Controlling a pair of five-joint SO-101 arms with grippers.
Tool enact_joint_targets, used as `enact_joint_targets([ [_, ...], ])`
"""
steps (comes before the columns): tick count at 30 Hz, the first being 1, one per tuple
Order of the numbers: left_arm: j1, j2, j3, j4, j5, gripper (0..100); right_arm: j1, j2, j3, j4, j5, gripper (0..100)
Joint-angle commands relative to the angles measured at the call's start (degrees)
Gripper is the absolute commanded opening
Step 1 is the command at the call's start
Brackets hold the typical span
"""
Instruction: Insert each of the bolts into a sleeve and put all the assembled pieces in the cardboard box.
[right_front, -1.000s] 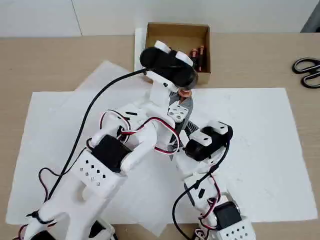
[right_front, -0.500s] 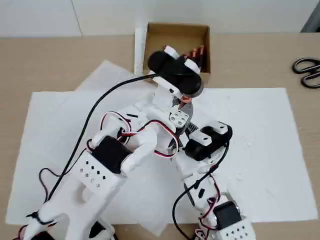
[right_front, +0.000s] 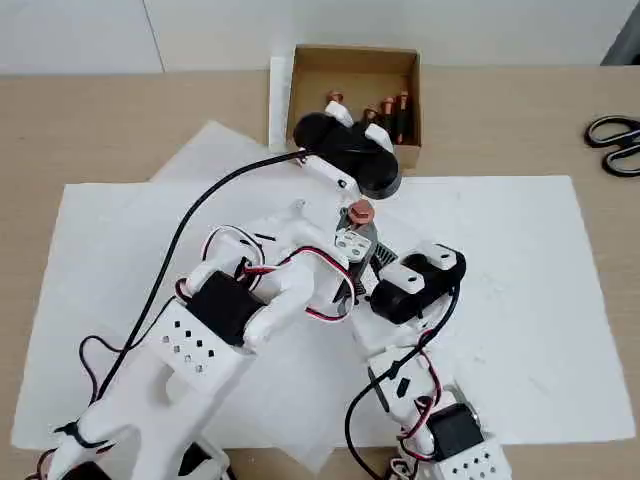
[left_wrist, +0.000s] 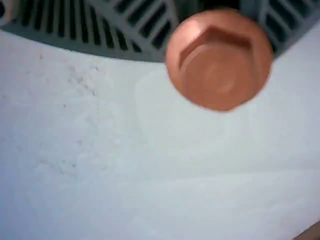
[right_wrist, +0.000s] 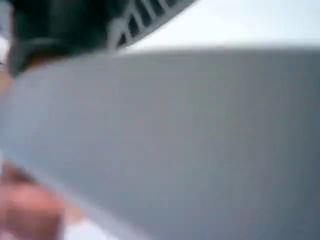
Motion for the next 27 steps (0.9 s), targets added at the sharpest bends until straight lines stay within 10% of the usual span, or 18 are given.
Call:
enact_joint_targets([
  [1,-0.18,-0.53,0.57,-0.35,0.35,0,0.13,-0.84,0.53,0.04,0.09,0.4],
  [27,-1.67,-0.97,4.53,0.09,0.7,5,0.13,-0.84,0.53,0.13,0.09,0.4],
])
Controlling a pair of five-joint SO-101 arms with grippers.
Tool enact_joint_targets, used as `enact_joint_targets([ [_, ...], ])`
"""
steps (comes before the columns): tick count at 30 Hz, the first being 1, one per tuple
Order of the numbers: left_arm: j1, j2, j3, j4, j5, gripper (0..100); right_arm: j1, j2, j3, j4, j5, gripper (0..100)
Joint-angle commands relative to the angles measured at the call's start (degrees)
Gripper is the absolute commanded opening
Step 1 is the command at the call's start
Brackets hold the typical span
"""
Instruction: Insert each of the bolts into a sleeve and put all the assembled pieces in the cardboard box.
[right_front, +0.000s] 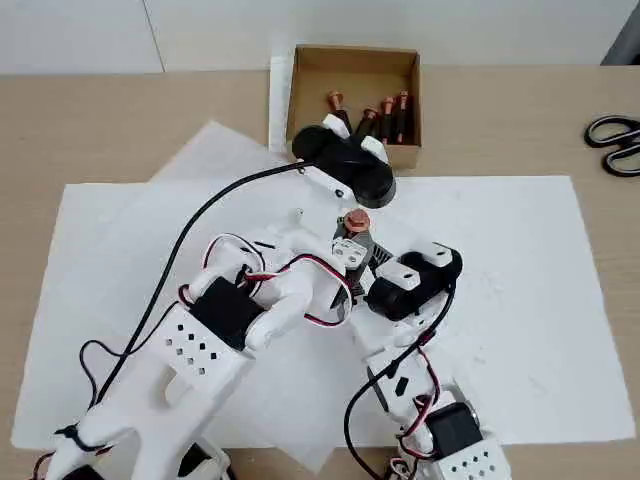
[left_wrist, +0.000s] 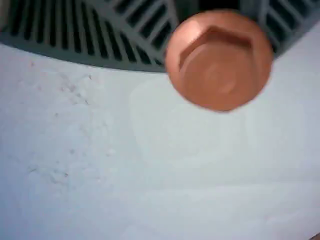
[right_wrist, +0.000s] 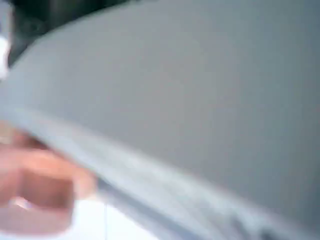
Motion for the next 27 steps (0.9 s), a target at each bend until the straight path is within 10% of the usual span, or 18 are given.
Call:
enact_joint_targets([
  [1,-1.23,-0.26,-0.92,3.34,0.35,7,0.13,-1.1,0.53,-0.31,0.09,0.4],
  [16,-1.76,-2.29,-8.48,13.1,5.36,22,0.13,-0.92,0.53,-0.31,0.09,0.4],
  [27,-17.76,-10.46,-14.64,13.1,5.27,22,0.13,-0.75,0.53,-0.31,0.09,0.4],
])
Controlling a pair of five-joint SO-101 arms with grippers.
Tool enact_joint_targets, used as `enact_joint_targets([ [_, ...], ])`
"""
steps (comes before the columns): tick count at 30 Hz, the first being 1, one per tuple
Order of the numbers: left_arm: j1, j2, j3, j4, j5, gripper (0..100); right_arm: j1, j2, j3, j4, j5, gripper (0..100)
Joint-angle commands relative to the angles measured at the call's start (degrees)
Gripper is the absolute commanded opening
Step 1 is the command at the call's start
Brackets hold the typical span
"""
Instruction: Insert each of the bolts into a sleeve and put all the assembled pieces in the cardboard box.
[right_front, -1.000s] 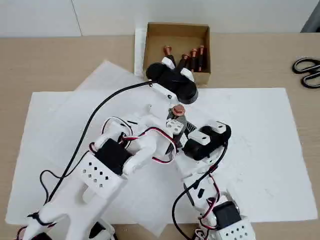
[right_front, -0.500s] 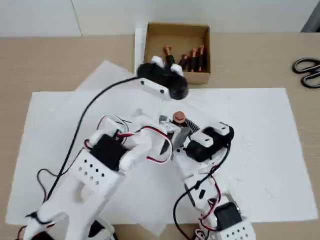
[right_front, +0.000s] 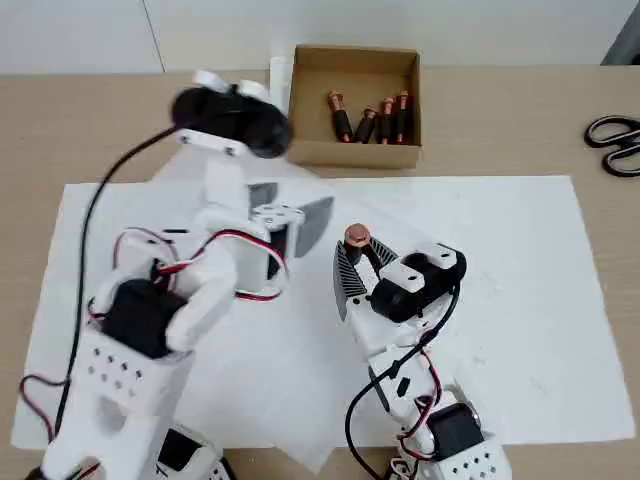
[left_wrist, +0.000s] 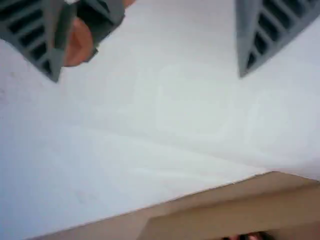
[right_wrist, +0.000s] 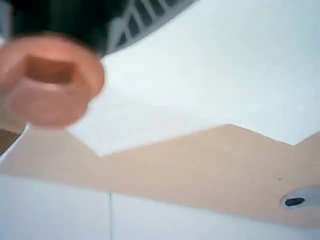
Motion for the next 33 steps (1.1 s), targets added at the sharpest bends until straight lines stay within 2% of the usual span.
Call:
enact_joint_targets([
  [1,-5.45,-3.52,-2.95,0.09,0.0,22,-0.04,-0.57,0.44,-0.22,0.09,0.4],
  [7,-18.64,-8.7,-2.51,0.35,0.35,22,0.22,-0.66,0.44,-0.22,0.09,0.4],
  [11,-26.99,-11.87,2.77,3.69,0.35,22,1.19,-0.48,-1.93,-0.31,1.58,0.4],
  [14,-29.27,-14.15,8.92,5.45,0.35,22,3.56,-0.4,-6.77,-0.04,7.03,0.4],
  [16,-29.36,-15.91,13.41,5.27,0.35,22,4.35,-0.4,-10.64,3.65,9.76,0.4],
  [21,-29.36,-21.71,22.9,1.85,0.35,22,4.79,1.89,-21.8,11.03,11.16,0.4],
  [26,-29.36,-30.42,30.02,-1.67,0.35,22,8.66,19.47,-40.35,10.86,11.16,0.4],
  [33,-29.36,-45.36,39.87,-4.13,0.35,22,11.65,56.13,-73.05,7.08,10.81,0.4],
])
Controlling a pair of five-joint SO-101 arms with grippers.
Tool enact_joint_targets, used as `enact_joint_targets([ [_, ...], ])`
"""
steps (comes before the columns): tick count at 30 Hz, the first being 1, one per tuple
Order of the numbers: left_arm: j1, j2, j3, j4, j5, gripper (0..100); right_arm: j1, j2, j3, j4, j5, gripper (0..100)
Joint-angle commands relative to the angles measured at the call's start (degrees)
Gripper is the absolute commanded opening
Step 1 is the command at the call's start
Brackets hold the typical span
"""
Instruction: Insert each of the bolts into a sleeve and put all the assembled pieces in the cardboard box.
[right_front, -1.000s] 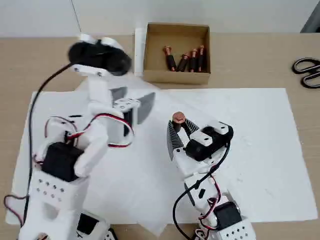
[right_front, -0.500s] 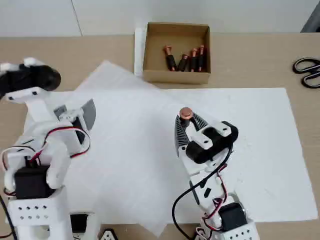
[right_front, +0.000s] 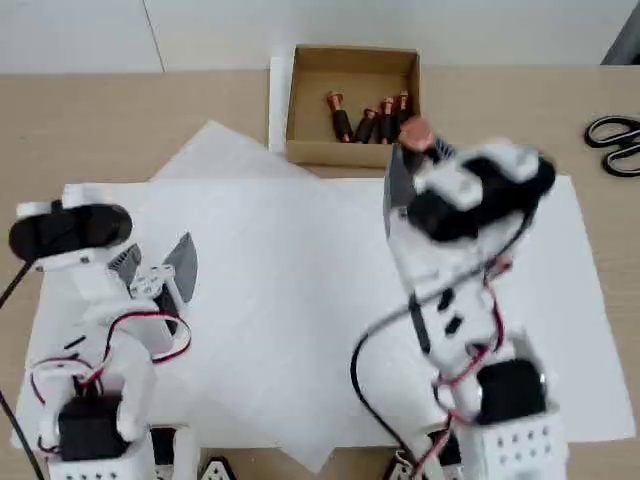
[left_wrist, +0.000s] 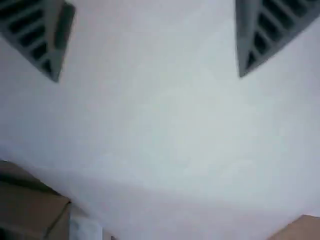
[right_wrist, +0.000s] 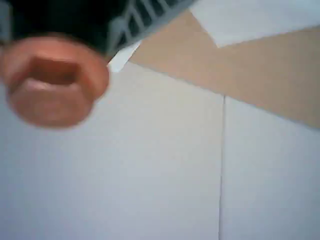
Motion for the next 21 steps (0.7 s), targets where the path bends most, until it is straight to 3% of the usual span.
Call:
enact_joint_targets([
  [1,-0.26,-7.82,3.3,-1.67,0.18,22,1.27,20.35,-19.69,-3.74,0.35,0.4],
  [10,-0.26,-24.35,10.07,-1.67,0.0,22,1.1,58.59,-47.03,-4.44,0.35,0.4],
  [21,0.0,-24.0,10.24,-1.67,0.0,22,1.27,93.67,-68.57,-4.44,0.35,0.4],
])
